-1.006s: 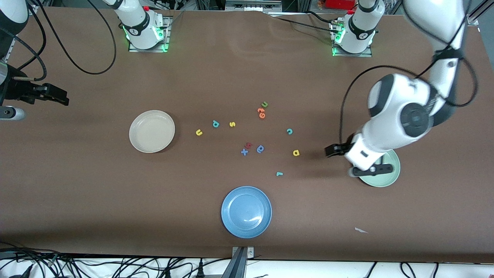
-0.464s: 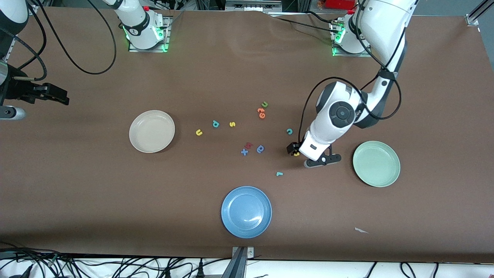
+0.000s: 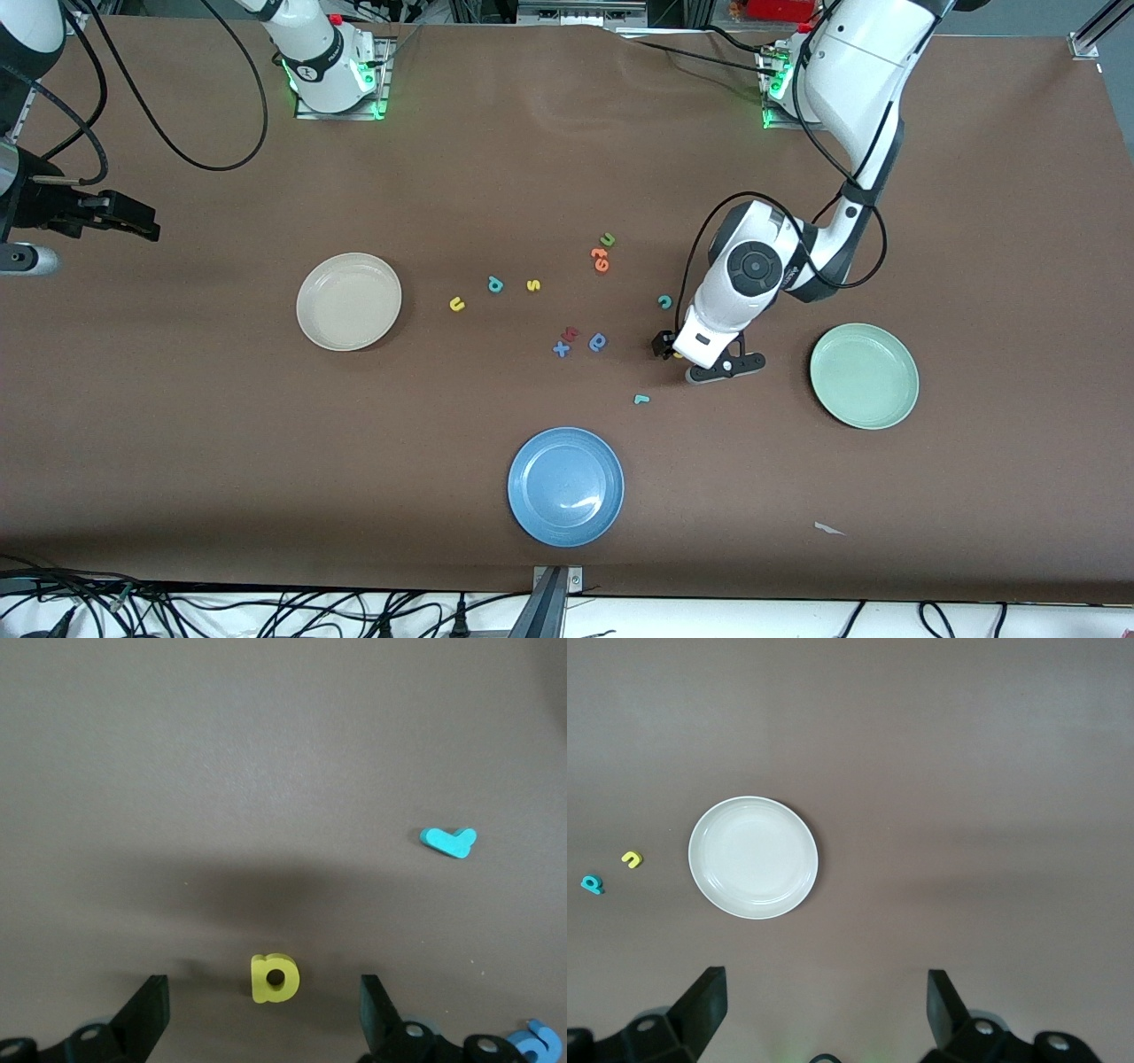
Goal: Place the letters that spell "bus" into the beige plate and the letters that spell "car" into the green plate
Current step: 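Reach the left gripper down and grasp the yellow letter a, then lift the yellow a with the left gripper while the right gripper reaches letters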
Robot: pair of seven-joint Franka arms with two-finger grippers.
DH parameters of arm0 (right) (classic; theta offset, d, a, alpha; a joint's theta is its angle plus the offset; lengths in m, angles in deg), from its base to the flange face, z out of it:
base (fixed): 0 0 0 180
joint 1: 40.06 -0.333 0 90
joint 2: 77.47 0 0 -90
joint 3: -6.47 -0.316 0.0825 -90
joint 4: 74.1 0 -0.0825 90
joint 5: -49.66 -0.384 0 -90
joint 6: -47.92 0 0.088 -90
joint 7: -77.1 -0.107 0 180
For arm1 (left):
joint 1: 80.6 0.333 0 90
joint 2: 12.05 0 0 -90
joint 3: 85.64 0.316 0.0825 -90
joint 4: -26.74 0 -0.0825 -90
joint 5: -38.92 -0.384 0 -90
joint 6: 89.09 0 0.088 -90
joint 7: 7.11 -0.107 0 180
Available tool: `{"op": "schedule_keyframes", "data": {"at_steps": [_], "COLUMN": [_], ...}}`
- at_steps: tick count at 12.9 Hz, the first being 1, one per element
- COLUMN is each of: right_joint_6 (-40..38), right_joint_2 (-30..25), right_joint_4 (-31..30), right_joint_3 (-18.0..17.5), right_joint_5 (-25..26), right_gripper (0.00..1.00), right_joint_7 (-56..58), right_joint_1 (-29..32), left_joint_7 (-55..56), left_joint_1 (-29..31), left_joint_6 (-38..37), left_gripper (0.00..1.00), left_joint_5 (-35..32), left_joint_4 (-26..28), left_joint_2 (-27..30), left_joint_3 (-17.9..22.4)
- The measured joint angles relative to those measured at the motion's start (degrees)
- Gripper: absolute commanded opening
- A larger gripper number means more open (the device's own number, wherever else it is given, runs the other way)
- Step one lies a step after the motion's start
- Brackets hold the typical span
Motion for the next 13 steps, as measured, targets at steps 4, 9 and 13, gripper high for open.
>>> {"op": "schedule_keyframes", "data": {"at_steps": [4, 9, 13], "right_joint_6": [-0.1, -0.1, -0.1], "right_joint_2": [0.0, 0.2, 1.0], "right_joint_4": [0.0, 0.0, -0.3], "right_joint_3": [0.1, 1.4, 2.4], "right_joint_5": [0.0, 0.0, -1.7], "right_gripper": [1.0, 1.0, 1.0], "right_joint_7": [0.0, 0.0, 0.0], "right_joint_1": [0.1, 0.2, 0.2], "left_joint_7": [1.2, 2.5, 2.5], "left_joint_1": [-1.3, -1.6, -1.6], "left_joint_6": [0.7, 1.9, 2.0], "left_gripper": [0.7, 0.62, 0.45], "left_joint_5": [0.0, -3.4, -3.5], "left_joint_4": [-0.4, -1.2, -1.6], "left_joint_2": [-1.4, -3.0, -3.3], "left_joint_3": [0.4, 0.7, 1.0]}}
